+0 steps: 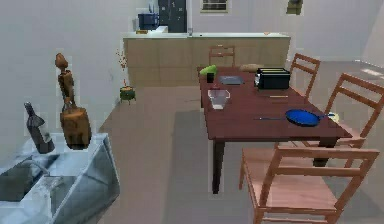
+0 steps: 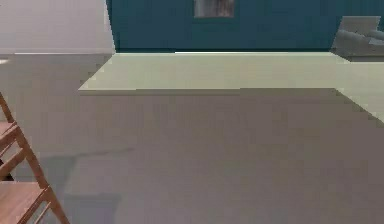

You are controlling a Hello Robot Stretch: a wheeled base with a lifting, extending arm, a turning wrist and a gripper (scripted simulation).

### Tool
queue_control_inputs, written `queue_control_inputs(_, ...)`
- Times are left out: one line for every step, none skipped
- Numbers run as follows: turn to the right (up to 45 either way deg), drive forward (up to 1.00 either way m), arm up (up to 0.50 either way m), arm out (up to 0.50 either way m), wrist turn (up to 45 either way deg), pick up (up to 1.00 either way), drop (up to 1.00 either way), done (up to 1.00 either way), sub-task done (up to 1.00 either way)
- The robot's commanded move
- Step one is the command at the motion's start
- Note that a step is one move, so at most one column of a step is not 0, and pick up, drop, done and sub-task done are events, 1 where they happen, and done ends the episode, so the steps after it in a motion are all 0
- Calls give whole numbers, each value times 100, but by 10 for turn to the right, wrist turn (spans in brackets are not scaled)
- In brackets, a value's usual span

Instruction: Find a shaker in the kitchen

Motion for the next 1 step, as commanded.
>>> queue_control_inputs(-90, 0, 0, 0, 0, 0, 0, 0, 0)
